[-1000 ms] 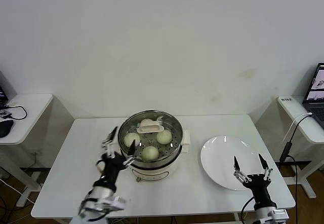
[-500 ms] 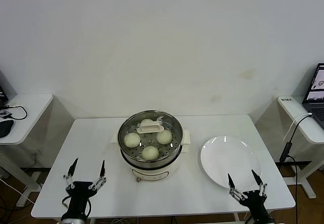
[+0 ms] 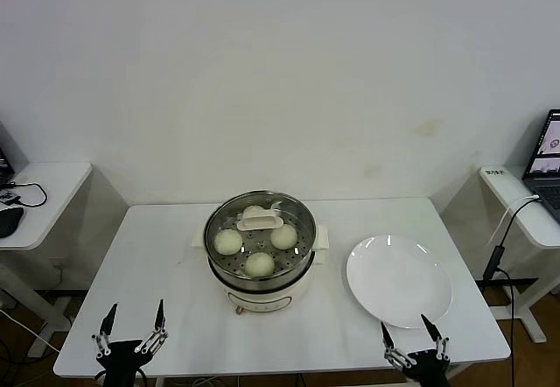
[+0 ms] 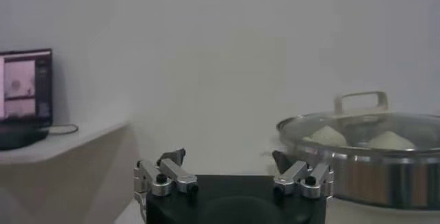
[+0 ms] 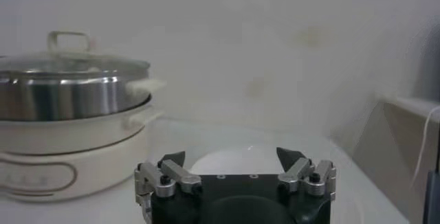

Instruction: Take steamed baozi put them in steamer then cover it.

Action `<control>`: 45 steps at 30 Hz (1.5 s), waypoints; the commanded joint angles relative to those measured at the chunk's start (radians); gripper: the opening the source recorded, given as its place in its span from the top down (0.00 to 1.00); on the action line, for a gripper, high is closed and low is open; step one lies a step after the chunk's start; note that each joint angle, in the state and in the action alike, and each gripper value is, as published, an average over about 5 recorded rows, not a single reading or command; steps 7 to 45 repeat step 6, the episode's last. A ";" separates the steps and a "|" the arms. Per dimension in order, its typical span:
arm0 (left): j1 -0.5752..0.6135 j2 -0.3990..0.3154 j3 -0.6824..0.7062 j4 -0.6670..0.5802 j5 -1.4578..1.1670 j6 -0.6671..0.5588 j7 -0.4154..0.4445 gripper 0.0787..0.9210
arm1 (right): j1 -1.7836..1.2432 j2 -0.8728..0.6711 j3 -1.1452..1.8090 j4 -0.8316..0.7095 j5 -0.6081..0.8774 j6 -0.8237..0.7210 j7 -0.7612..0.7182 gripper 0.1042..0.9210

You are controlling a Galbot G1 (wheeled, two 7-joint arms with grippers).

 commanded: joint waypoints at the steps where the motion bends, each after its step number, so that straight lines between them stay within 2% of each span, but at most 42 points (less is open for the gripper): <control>1: 0.039 -0.006 -0.013 0.010 -0.037 -0.024 -0.017 0.12 | -0.029 0.002 -0.050 0.010 -0.021 -0.011 0.006 0.12; 45: 0.043 -0.006 -0.007 0.008 -0.025 -0.024 -0.014 0.12 | -0.024 0.002 -0.053 0.003 -0.025 -0.001 0.009 0.12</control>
